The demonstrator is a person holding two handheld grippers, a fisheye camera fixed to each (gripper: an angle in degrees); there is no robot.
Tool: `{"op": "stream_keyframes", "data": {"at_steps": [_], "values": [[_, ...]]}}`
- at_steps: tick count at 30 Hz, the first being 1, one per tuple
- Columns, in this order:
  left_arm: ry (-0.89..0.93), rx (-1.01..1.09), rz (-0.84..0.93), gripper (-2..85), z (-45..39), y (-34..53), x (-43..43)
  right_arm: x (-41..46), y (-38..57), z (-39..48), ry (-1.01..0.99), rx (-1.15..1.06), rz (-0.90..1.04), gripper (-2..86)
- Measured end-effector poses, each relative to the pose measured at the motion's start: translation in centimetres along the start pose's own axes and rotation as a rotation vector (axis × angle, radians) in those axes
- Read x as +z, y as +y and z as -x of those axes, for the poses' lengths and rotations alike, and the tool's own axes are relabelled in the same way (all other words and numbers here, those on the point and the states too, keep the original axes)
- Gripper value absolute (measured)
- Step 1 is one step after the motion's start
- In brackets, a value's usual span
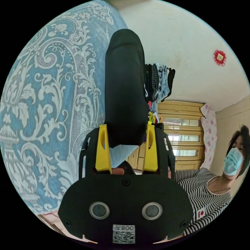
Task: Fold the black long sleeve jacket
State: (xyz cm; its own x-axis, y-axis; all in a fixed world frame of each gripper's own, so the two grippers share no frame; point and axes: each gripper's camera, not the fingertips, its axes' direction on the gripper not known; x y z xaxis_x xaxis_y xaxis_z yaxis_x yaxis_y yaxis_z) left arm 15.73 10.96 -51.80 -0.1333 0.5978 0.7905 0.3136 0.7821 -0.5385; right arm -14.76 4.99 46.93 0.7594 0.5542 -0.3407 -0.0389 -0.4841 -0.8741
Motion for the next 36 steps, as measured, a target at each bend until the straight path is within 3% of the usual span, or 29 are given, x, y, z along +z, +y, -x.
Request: {"op": "stream_keyframes", "data": {"at_steps": [13,19,28,36], "values": [[0.08,-0.063,-0.054,19.5,4.6,4.0,-3.4,9.3,5.2,-4.7,-0.05,0.047,0.024,17.8],[0.052,-0.021,0.044,19.6,3.9,3.0,-1.3,14.2,6.9,-6.6,-0.074,0.052,0.056,17.6],[0.1,-0.073,0.067,14.2,3.7,4.9,-0.7,22.6,10.2,-12.7,-0.334,0.143,0.084,9.3],[0.146,-0.068,0.101,13.8,-0.7,10.4,-0.2,24.4,17.5,-14.4,-0.302,0.123,0.101,7.1]]}}
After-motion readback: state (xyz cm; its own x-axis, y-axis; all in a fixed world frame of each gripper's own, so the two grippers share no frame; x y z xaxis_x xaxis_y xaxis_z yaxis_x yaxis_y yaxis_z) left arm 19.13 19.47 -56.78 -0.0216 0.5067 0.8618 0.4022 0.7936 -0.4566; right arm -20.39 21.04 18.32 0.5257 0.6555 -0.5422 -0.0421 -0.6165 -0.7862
